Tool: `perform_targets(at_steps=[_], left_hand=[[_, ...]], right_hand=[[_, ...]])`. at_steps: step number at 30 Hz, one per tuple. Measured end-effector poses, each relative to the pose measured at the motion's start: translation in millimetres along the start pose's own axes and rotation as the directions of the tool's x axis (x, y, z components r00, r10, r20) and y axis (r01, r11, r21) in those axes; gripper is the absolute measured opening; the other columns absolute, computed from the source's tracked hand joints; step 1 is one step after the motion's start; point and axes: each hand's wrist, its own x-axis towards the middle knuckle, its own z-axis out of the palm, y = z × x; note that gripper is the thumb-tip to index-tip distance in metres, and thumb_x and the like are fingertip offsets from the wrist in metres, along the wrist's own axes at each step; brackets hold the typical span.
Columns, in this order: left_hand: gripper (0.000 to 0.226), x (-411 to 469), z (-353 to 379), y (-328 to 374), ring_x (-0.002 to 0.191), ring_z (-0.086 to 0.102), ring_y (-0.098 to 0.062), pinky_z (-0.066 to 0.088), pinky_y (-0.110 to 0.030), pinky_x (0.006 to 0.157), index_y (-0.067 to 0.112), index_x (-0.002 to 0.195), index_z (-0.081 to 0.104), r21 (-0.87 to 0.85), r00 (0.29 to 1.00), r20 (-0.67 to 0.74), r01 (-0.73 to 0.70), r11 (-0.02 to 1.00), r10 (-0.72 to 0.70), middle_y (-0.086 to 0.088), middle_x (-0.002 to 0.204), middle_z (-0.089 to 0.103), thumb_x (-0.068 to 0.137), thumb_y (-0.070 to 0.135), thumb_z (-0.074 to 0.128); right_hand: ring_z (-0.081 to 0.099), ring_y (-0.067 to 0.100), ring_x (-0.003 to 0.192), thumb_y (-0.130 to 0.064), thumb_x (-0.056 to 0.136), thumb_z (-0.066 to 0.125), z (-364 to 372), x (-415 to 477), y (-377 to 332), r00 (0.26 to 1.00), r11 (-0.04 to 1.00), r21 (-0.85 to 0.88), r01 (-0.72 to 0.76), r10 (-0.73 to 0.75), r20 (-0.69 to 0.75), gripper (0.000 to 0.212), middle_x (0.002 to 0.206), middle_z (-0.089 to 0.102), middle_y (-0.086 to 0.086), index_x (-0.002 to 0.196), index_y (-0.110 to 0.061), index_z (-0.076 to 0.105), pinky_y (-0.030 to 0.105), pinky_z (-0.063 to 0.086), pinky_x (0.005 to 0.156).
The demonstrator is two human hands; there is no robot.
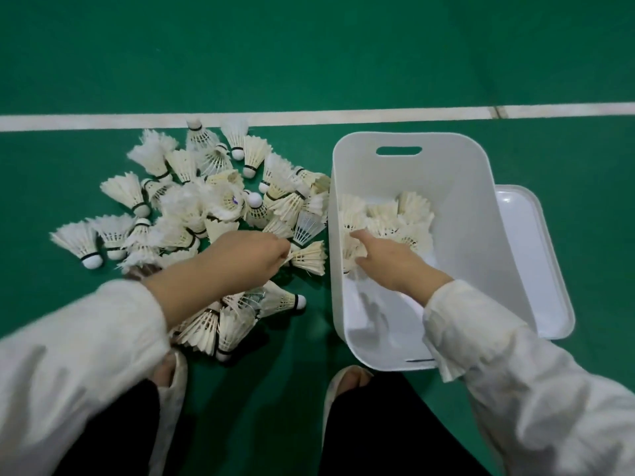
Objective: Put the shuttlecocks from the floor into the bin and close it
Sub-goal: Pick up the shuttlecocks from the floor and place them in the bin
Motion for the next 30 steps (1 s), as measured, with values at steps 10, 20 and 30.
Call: perform_targets(at_steps=[10,20,30], left_hand=[[0.027,-34,-101,-41,0.082,0.057,-0.018,0.051,-0.032,0.069,0.015,0.103,0.056,0.284,0.974,0.023,-0.225,0.932,0.228,0.0,0.094,0.062,0.097,0.028,0.033],[0.021,-73,-83,-154,0.081,0.059,-0.019,0.053,-0.036,0.07,0.022,0.102,0.057,0.063,0.991,-0.126,0.052,0.997,-0.044,0.002,0.094,0.064,0.094,0.03,0.039],[0.026,-61,53,-194,0.082,0.058,-0.015,0.049,-0.032,0.074,0.016,0.094,0.062,-0.523,0.91,-0.203,0.211,0.826,-0.361,0.0,0.092,0.065,0.088,0.041,0.056]], right_hand=[[0.057,0.023,0.099,-0.023,0.095,0.043,-113,-38,-104,0.911,0.934,-0.18,0.31,-0.346,-0.226,0.024,0.107,0.059,0.006,0.11,-0.014,0.06,0.03,0.041,0.082],[0.058,0.021,0.097,-0.02,0.092,0.047,-79,26,-191,0.909,0.917,-0.193,0.349,-0.381,-0.166,0.021,0.11,0.061,0.004,0.107,-0.015,0.061,0.03,0.045,0.08],[0.053,0.029,0.115,-0.003,0.088,0.046,15,105,-197,0.975,0.977,-0.067,0.2,-0.205,-0.084,0.042,0.131,0.047,0.009,0.129,-0.011,0.047,0.037,0.046,0.093]])
